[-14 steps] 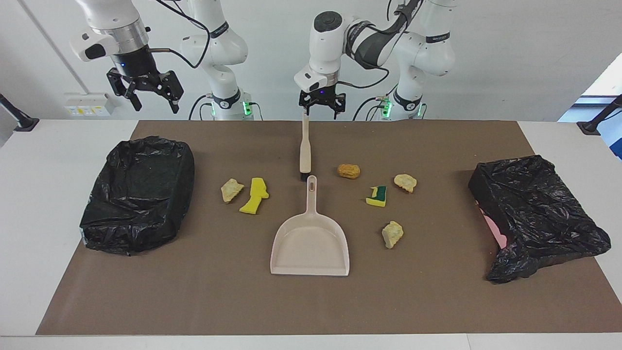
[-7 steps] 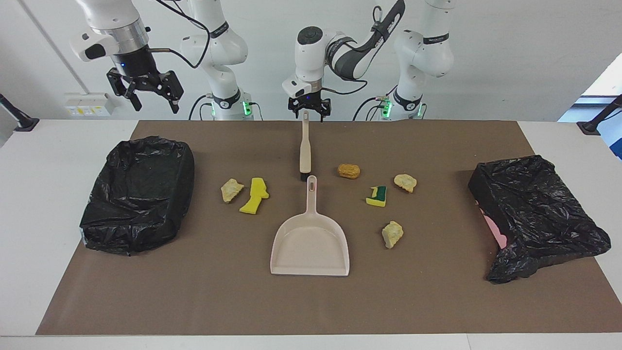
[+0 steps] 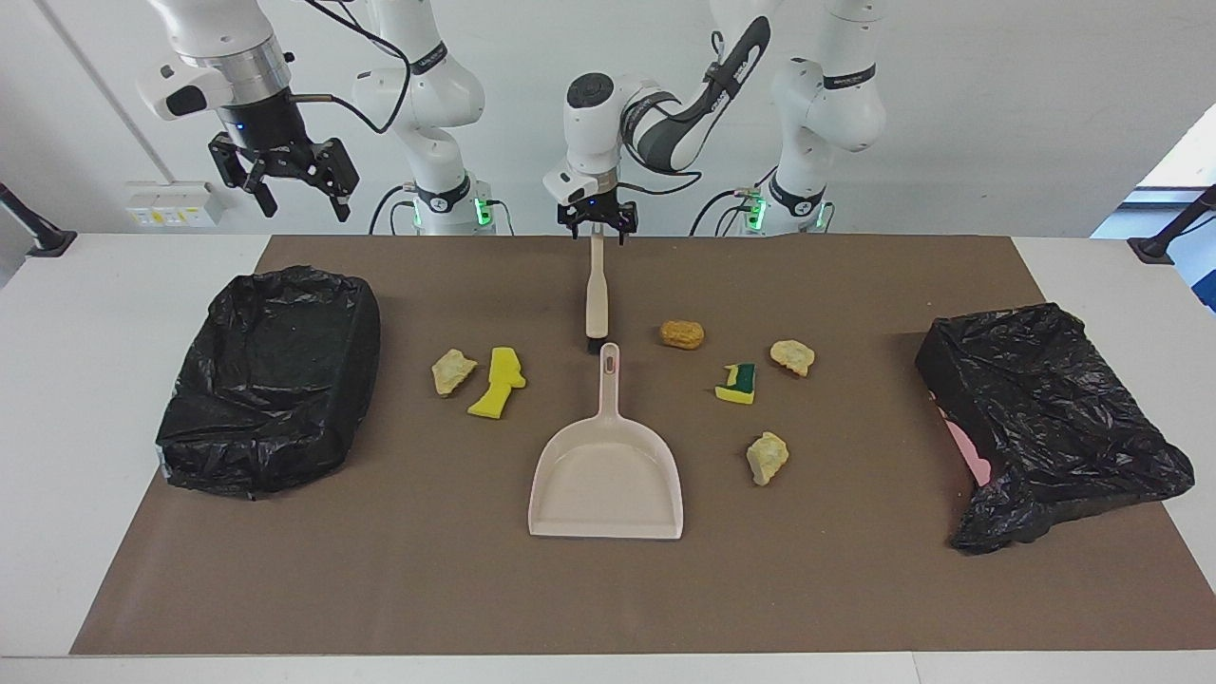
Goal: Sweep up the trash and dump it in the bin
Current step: 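Grasp the beige brush handle with the left gripper, then lift the brush with the left gripper while the right gripper reaches the dustpan, then grasp the dustpan handle with the right gripper and turn it toward the trash, then sweep the trash toward the dustpan with the left gripper's brush, then brush the remaining trash into the dustpan with the left gripper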
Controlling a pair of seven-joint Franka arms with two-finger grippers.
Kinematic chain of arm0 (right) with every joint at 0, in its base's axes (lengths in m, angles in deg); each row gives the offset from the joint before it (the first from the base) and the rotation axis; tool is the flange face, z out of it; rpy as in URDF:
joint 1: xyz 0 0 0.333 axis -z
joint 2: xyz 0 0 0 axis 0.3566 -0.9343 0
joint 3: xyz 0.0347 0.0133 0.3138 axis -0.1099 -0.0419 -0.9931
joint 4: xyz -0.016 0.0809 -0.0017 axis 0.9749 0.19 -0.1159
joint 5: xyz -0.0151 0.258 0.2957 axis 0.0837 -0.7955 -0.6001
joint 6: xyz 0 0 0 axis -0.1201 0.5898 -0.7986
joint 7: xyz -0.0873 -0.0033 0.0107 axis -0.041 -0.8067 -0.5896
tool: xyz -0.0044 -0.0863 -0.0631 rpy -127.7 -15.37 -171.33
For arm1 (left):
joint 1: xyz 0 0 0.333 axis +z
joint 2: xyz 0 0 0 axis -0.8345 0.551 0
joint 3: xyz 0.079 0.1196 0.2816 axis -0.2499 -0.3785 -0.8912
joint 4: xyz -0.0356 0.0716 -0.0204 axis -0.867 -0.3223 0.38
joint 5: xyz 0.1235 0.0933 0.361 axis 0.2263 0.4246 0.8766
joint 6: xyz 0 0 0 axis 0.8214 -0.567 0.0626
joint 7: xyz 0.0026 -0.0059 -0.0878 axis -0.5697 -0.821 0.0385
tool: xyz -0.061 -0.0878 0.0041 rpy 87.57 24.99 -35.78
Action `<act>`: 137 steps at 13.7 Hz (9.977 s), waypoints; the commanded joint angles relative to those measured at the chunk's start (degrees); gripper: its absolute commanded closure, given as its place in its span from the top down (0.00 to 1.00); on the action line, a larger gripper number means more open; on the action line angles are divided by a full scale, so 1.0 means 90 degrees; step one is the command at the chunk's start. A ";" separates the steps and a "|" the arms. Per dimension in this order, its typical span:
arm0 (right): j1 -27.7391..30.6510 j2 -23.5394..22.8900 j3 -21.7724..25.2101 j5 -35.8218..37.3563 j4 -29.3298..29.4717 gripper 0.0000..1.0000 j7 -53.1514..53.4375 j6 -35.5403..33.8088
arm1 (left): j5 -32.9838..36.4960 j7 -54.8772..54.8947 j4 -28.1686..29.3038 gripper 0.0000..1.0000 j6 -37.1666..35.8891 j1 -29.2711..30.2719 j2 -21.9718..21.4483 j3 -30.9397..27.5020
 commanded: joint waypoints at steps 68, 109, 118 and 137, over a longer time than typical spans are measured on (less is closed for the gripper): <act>-0.3254 -0.3463 -0.0300 -0.0232 -0.0830 0.43 0.3253 0.4483 | -0.0318 0.4352 0.0326 0.00 -0.2544 0.4554 -0.1331 -0.0113; -0.2541 -0.0367 -0.0290 0.0861 -0.4170 0.00 -0.5937 0.3741 | -0.0122 0.6145 0.0140 0.00 -0.2019 0.3667 -0.0706 -0.0084; -0.2590 -0.0504 -0.0300 0.0803 -0.4160 0.00 -0.6142 0.3633 | -0.1304 0.4476 -0.0288 0.00 -0.1588 0.1840 -0.0736 -0.0074; -0.2482 -0.0621 -0.0290 0.0900 -0.4072 0.00 -0.8076 0.3682 | -0.1372 -0.3495 0.1086 0.00 -0.1650 0.1088 -0.1644 0.0004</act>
